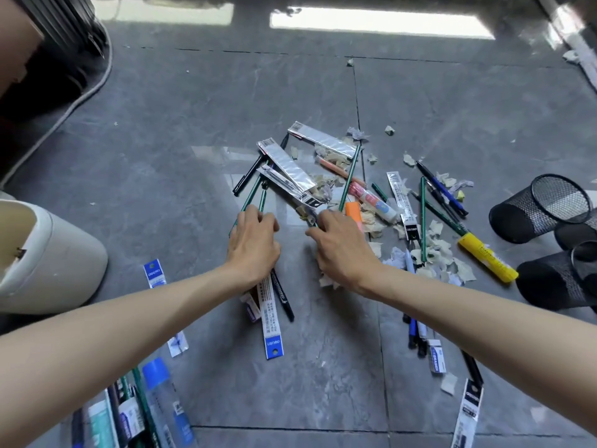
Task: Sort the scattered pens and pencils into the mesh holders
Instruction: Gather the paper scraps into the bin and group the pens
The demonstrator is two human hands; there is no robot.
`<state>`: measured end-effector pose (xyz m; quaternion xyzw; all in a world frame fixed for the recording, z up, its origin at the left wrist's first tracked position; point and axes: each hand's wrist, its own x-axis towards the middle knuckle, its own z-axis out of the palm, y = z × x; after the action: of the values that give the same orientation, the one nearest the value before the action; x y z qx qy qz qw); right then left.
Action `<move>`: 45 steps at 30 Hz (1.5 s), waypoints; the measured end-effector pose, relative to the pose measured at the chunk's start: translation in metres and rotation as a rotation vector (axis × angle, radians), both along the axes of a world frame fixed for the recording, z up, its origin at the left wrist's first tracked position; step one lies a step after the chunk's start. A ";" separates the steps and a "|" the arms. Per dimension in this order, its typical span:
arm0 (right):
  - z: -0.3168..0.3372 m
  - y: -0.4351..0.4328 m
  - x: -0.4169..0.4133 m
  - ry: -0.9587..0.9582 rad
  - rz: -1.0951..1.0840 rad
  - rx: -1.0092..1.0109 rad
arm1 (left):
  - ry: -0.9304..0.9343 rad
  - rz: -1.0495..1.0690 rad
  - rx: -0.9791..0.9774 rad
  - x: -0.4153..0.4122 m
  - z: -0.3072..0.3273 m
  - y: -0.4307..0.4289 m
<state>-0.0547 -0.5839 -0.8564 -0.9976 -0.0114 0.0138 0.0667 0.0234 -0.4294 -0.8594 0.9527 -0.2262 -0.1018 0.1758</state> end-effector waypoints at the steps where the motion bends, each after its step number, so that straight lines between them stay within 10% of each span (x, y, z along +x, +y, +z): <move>1: 0.001 -0.002 0.005 -0.004 -0.035 -0.004 | 0.009 -0.012 -0.009 0.009 0.002 -0.007; 13: 0.013 -0.015 0.049 -0.117 -0.356 0.281 | -0.212 -0.256 0.134 0.060 0.003 -0.035; 20: 0.011 -0.020 0.108 0.216 -0.197 0.245 | -0.125 -0.011 -0.386 0.073 -0.005 -0.007; 25: 0.001 -0.015 0.109 0.019 -0.217 0.111 | 0.087 0.424 -0.773 0.080 0.014 -0.010; 37: -0.003 -0.032 0.123 0.032 -0.428 0.179 | 0.241 0.421 -0.165 0.101 0.000 -0.028; 45: -0.004 -0.034 0.124 -0.005 -0.565 0.216 | 0.147 0.231 -0.208 0.092 0.005 -0.039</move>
<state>0.0694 -0.6176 -0.8602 -0.9484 0.2651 -0.0092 0.1736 0.1156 -0.4680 -0.8546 0.9390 -0.1110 -0.1263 0.3000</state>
